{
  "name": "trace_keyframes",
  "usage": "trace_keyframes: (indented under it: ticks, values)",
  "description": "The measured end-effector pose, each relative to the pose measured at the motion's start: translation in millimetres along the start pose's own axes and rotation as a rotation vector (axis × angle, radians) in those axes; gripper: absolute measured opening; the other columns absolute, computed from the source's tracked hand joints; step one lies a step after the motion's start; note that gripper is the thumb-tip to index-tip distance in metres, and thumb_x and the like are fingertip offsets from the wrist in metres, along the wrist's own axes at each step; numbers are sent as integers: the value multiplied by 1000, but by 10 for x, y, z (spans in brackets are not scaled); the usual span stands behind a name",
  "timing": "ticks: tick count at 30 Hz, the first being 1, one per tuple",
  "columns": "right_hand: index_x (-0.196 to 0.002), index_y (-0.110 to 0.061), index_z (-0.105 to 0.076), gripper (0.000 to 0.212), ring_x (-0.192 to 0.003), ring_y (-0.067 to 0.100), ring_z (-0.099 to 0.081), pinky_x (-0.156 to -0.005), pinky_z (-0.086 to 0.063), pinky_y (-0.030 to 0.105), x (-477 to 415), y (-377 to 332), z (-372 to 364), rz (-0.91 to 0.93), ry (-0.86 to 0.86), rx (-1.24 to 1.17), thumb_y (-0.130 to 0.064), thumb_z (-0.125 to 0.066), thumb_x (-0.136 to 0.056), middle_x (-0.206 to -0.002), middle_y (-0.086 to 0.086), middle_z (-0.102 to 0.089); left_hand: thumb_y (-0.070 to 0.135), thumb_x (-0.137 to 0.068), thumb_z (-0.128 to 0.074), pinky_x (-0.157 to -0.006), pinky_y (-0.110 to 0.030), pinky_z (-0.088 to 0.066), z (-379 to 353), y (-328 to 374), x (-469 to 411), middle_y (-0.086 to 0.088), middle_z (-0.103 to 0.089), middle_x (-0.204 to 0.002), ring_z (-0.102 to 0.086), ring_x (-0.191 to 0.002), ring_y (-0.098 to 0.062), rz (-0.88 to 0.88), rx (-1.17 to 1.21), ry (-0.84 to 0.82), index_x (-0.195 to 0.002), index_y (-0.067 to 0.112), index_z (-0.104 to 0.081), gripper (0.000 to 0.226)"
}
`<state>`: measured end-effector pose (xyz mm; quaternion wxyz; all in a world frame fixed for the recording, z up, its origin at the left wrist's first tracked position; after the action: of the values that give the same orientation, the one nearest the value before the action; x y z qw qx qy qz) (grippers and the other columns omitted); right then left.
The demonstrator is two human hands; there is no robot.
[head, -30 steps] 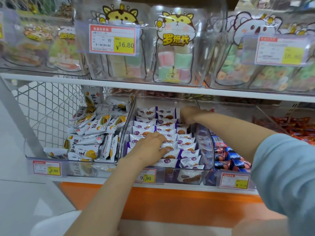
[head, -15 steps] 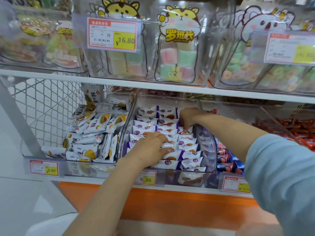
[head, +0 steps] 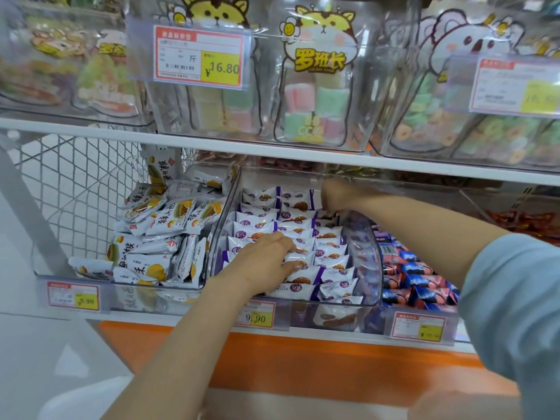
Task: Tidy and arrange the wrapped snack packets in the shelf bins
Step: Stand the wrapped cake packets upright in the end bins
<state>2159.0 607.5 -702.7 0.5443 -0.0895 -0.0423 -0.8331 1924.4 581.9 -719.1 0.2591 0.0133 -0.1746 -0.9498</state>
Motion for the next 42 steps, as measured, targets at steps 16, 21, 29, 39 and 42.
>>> trace_keyframes:
  ticks: [16, 21, 29, 39, 42]
  values:
    - [-142, -15, -40, 63, -99, 18, -59, -87, -51, 30, 50, -96, -87, -7, -271, -234, 3, -59, -86, -121, 1, -64, 37, -97, -44, -98, -30, -37, 12, 20, -9, 0, -40, -137, -38, -125, -16, 8, -4, -27, -133, 16, -44, 42]
    - [-122, -2, -59, 40, -94, 22, -58, -72, -46, 28, 44, -85, -126, -9, -211, 33, -11, -67, -83, -117, 14, -63, 37, -97, -45, -100, -32, -37, 9, 1, -1, -1, -42, -136, -39, -124, -17, 4, 1, -32, -131, 14, -45, 41]
    - [-123, -8, -55, 56, -104, 25, -58, -74, -48, 26, -4, -91, -260, 30, -162, 187, -30, -76, -76, -117, 11, -61, 37, -97, -45, -102, -34, -37, 16, -7, 5, 0, -41, -137, -38, -125, -16, 2, 8, -40, -132, 15, -44, 42]
    - [-115, -4, -60, 42, -98, 24, -58, -67, -46, 27, -20, -69, -164, 73, -152, 234, -15, -73, -77, -111, 9, -61, 36, -96, -46, -98, -29, -37, 32, -24, -17, 1, -42, -136, -40, -123, -15, -4, 13, -34, -134, 16, -44, 42]
    - [-101, -4, -64, 21, -89, 22, -58, -64, -47, 25, 66, -10, -49, 75, -89, 198, -3, -65, -80, -94, 6, -59, 38, -96, -47, -97, -29, -37, 38, 1, -36, 2, -39, -139, -39, -125, -15, 1, 2, -40, -135, 18, -42, 45]
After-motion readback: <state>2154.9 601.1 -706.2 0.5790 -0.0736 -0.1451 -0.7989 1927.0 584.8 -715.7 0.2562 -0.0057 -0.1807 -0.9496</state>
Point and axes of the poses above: each hand's wrist, its own x-axis away from the middle knuckle, its own z-axis out of the back of the hand, y = z × x, the point moved 1 cm from there along -x, towards the middle knuckle
